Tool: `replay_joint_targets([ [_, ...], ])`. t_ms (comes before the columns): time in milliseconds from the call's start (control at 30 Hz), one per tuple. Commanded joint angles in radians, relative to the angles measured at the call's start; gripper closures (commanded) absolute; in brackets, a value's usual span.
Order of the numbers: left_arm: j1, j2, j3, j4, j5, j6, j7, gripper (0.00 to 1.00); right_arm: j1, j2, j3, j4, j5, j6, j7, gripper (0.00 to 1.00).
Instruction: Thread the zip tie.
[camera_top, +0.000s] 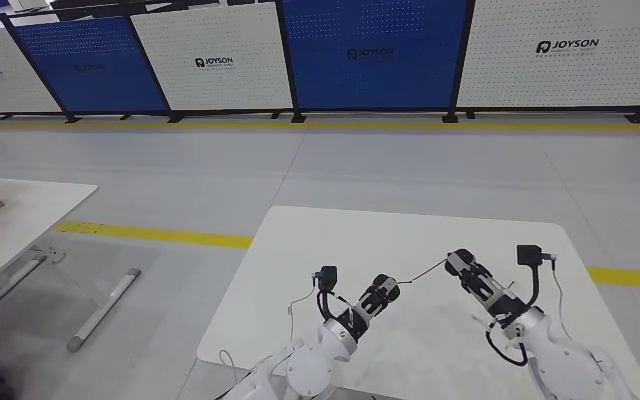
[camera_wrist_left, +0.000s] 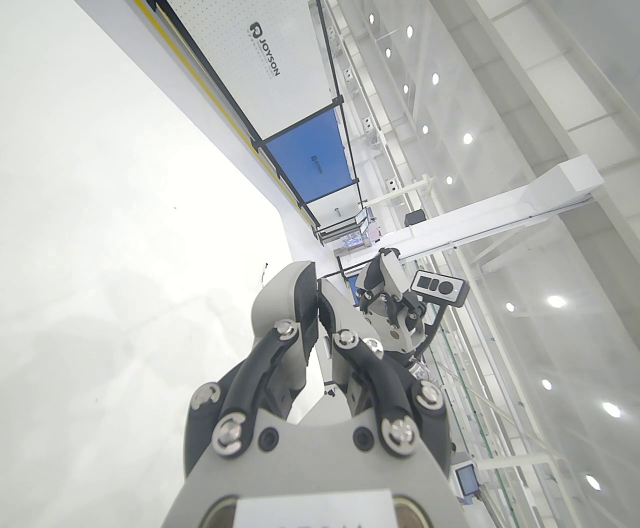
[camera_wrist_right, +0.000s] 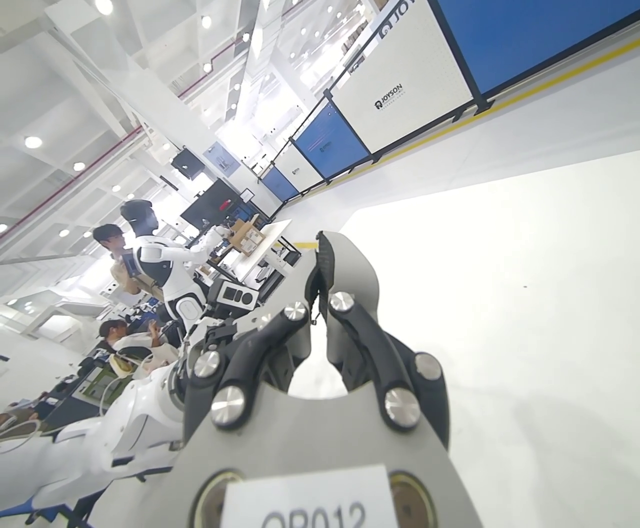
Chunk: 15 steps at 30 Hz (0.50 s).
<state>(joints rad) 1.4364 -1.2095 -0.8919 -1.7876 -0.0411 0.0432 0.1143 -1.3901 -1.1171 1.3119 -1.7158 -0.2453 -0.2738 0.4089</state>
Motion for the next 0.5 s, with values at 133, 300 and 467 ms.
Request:
replay_joint_targets([
  [133, 0.000, 0.000, 0.000, 0.000, 0.000, 0.000, 0.000, 1.00, 0.007, -0.002, -0.014, 0.005, -0.012, 0.007, 0.011, 1.00],
  [300, 0.000, 0.000, 0.000, 0.000, 0.000, 0.000, 0.000, 1.00, 0.012, -0.004, -0.017, 0.009, -0.013, 0.009, 0.014, 1.00],
  [467, 0.000, 0.000, 0.000, 0.000, 0.000, 0.000, 0.000, 1.00, 0.010, -0.005, -0.010, 0.010, -0.003, 0.005, 0.007, 1.00],
])
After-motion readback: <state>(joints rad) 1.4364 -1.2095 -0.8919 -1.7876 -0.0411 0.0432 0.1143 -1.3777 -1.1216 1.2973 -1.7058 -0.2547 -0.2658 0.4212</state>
